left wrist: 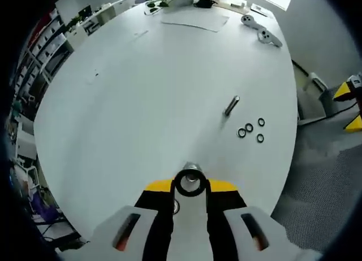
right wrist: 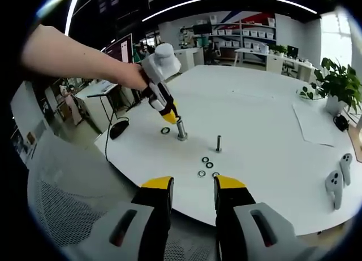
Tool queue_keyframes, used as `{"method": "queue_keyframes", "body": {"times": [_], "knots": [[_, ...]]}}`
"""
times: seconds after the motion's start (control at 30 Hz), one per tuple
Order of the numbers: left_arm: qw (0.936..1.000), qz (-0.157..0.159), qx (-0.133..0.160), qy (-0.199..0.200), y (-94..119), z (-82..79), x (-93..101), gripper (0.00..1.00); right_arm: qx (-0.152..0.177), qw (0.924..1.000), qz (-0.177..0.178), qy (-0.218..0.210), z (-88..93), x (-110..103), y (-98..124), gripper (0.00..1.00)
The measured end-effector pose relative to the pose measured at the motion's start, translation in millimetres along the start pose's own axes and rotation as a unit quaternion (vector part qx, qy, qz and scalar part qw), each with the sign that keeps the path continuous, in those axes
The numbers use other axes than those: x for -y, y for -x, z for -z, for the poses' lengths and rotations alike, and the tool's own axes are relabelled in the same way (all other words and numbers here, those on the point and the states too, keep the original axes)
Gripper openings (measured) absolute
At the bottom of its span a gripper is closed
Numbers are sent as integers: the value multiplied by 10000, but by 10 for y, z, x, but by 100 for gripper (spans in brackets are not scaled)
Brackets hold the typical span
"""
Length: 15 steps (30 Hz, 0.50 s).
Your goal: Place the washer onto the threaded stud by aligning its center hole with the stud, sliding it down to the base, and recovering from edge contact or off-axis alignment until the washer reaches the visible bottom stop.
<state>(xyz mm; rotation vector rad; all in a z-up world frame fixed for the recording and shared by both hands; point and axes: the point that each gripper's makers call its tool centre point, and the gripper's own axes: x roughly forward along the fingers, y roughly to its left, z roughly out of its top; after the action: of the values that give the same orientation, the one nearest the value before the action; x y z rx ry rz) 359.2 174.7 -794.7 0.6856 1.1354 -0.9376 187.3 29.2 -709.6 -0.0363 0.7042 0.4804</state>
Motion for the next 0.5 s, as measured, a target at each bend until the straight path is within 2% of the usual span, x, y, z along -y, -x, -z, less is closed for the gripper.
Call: {"method": "queue_keyframes", "body": {"times": [0.5], "knots": [[9997, 111, -99, -178, -81, -51, 17, 19, -12, 10000, 25, 16, 8, 1, 3, 31]]}}
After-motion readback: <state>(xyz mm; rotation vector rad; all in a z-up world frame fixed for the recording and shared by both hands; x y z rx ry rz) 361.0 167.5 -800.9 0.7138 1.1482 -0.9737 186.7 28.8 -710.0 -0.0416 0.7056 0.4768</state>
